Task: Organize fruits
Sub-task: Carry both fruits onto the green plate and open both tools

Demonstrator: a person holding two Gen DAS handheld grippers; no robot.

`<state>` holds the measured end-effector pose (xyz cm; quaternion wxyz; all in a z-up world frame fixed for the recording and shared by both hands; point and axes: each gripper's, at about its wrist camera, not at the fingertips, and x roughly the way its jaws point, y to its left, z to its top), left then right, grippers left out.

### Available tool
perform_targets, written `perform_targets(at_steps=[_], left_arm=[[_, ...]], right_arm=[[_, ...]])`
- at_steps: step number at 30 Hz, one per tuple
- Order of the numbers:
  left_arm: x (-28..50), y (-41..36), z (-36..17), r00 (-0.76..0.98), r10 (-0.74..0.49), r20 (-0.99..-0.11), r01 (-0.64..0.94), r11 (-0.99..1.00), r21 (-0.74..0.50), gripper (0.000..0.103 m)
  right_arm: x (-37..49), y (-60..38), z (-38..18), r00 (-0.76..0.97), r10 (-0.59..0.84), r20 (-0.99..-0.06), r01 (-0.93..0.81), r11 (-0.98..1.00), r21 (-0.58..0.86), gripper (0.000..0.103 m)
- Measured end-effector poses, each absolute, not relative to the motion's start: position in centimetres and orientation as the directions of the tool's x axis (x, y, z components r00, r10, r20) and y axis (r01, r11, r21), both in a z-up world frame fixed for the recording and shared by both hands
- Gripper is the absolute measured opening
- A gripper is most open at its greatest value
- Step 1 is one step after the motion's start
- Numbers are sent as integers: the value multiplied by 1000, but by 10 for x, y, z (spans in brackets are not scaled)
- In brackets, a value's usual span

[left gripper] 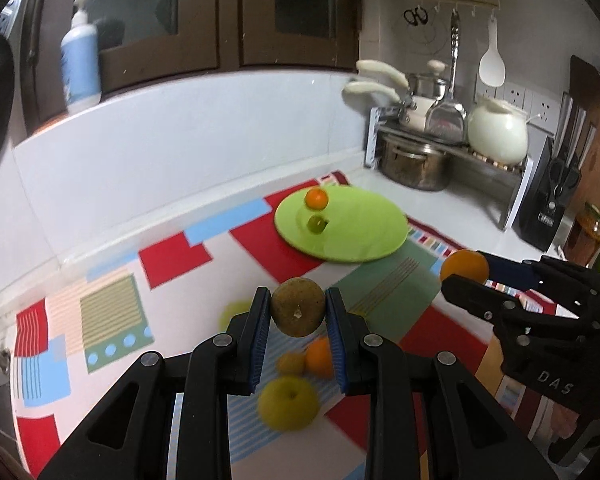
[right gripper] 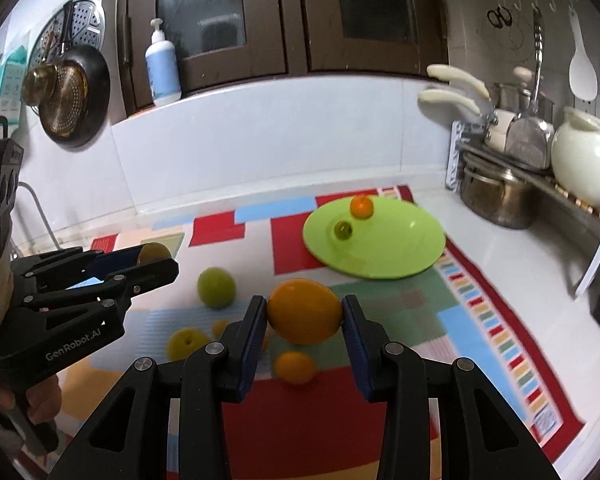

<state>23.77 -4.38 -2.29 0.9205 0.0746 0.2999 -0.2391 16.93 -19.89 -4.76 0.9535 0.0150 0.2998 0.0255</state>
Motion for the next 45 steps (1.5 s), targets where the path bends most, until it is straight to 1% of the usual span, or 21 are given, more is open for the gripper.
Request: perform_targets(at_steps=[5, 14, 20, 31, 45], left_arm=[[248, -68, -8, 712, -413, -568, 497, 868, -8, 28], [284, -112, 9, 693, -435, -574, 513, 858, -31, 28], [311, -138, 14, 689, -431, -582, 519, 854, -18, 28], [378, -171, -3, 641, -409, -649, 524, 852, -19, 28], [463, -204, -68, 536, -361, -763, 534, 845, -25, 28]], right_arm=[[181, -220, -35, 830, 65, -554, -53, 998, 36, 39], [212, -252, -13, 858, 52, -511, -59, 998, 3, 39], [239, -271, -5, 869, 47, -492, -63, 998, -15, 39], [307, -305, -15, 856, 60, -514, -47, 998, 39, 39], [390, -336, -74, 776, 61, -628, -18, 997, 74, 39]])
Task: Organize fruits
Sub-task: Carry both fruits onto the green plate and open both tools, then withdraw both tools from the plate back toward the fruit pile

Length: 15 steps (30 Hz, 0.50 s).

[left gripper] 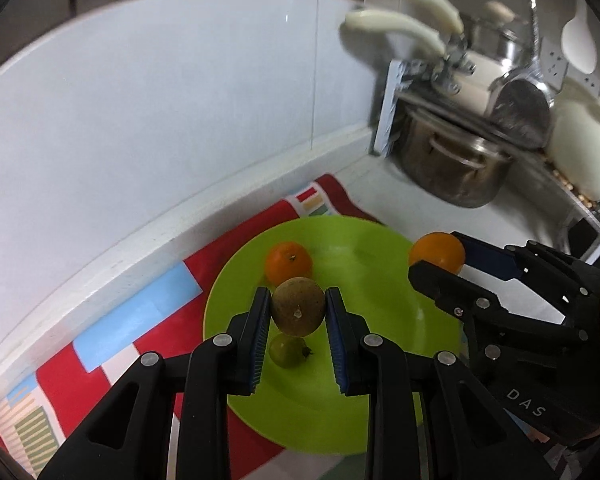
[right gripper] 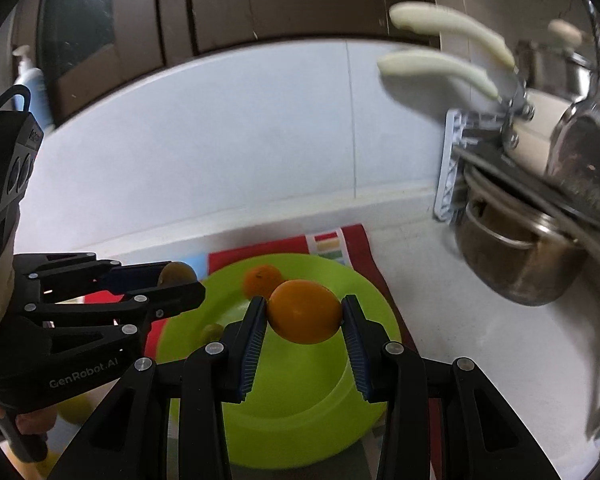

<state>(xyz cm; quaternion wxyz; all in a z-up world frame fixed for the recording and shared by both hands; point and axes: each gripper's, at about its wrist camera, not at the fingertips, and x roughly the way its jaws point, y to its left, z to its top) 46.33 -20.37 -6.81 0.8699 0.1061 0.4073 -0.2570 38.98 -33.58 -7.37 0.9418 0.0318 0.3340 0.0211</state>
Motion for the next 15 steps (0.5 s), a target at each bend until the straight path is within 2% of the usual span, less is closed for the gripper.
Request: perform_targets(at_steps=[11, 15], left_arm=[[486, -215, -92, 510, -320, -799, 538, 843, 6, 30], [481, -208, -80, 537, -311, -784, 524, 851, 22, 32]], right_arm=[[419, -343, -101, 736, 68, -674, -14, 996, 86, 40], [418, -342, -96, 740, 35, -672, 9, 998, 62, 46]])
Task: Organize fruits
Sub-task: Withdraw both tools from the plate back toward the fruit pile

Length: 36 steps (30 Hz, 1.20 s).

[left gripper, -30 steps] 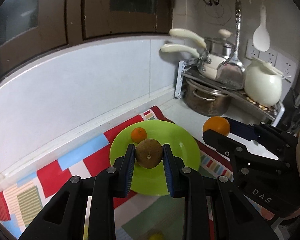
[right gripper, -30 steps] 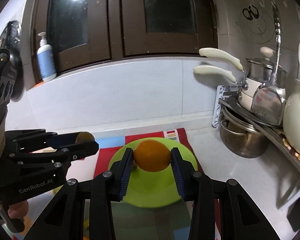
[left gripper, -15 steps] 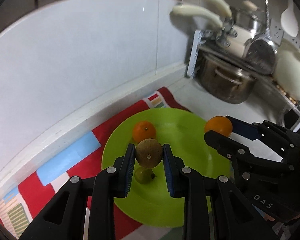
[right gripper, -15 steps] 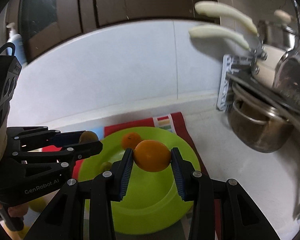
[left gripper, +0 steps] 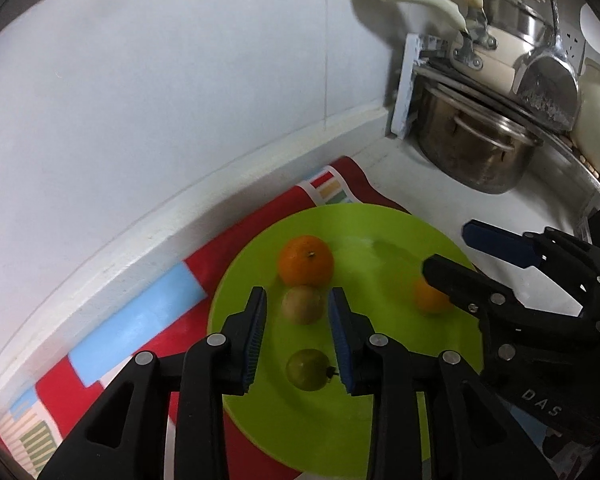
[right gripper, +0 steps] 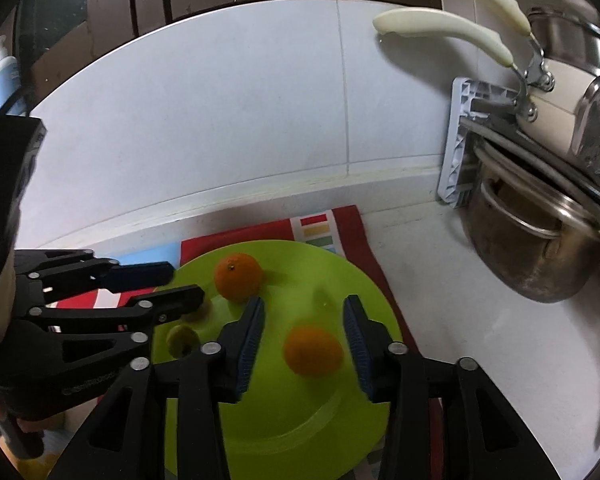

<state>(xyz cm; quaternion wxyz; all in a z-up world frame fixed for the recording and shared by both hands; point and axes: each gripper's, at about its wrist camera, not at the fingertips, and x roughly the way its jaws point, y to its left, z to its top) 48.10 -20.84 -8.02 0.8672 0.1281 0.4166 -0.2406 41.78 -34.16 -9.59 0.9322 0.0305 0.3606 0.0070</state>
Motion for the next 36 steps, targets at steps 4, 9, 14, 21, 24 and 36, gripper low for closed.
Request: perform_targets(at_steps=[4, 9, 14, 21, 24, 36], left_arm=[[463, -196, -61, 587, -307, -749, 517, 854, 55, 43], [428, -180, -36, 640, -307, -704, 507, 857, 88, 54], [390, -162, -10, 671, -332, -663, 495, 866, 67, 66], [336, -128, 15, 749, -304, -589, 433, 897, 88, 75], [313, -112, 20, 767, -290, -572, 412, 906, 94, 77], [240, -57, 19, 795, -259, -549, 353, 933, 71, 78]], right_arm=[[405, -339, -85, 753, 15, -657, 21, 999, 46, 46], [378, -329, -63, 784, 0, -620, 18, 1000, 24, 52], [340, -314, -37, 821, 10, -572, -2, 1000, 15, 61], [289, -291, -10, 864, 1, -503, -13, 1000, -21, 74], [270, -280, -3, 875, 1, -484, -20, 999, -35, 74], [212, -235, 4, 881, 55, -471, -89, 995, -49, 78]])
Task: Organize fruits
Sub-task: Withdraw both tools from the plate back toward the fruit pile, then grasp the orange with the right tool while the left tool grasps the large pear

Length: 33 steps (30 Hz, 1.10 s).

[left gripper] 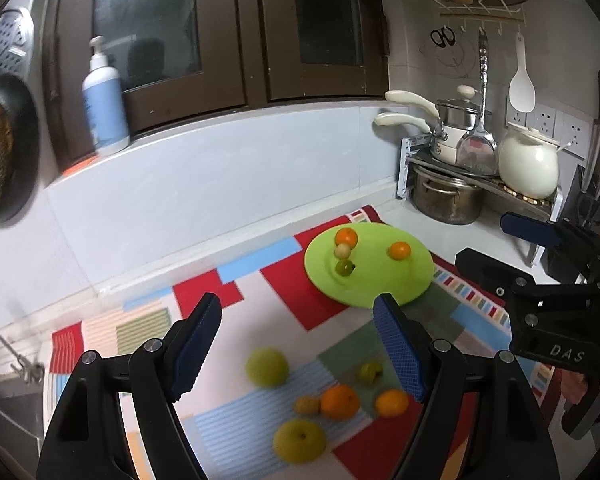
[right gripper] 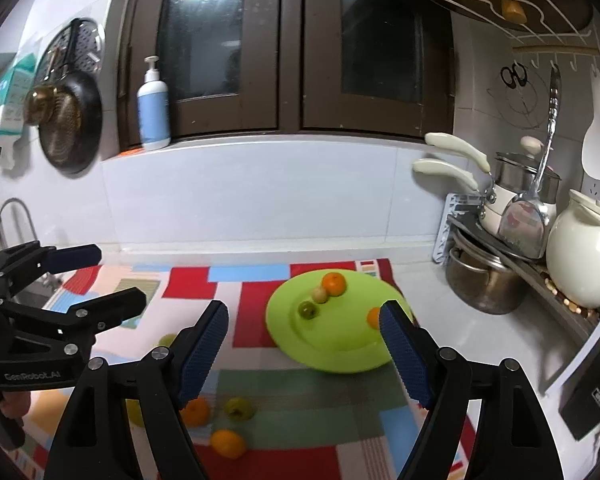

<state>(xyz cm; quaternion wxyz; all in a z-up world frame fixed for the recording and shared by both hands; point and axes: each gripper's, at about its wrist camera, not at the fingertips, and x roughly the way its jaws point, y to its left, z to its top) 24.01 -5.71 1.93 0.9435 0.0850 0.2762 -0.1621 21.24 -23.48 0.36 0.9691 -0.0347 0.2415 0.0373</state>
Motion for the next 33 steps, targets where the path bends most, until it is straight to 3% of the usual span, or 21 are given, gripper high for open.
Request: perform_targets(at_steps=[13, 28, 33], left_arm=[[197, -25, -17, 783, -231, -577, 346, 933, 97, 78], [196, -21, -83, 688, -253, -680, 424, 901, 94, 78], [207, -27, -97, 655, -268, -707, 451, 889, 81, 76]], right_arm=[[176, -195, -29, 835, 96, -541, -149, 987, -55, 78], [171, -178, -89, 724, 89, -684, -154, 987, -35, 77], [180, -180, -106, 693, 92, -715, -149, 989, -17, 71]])
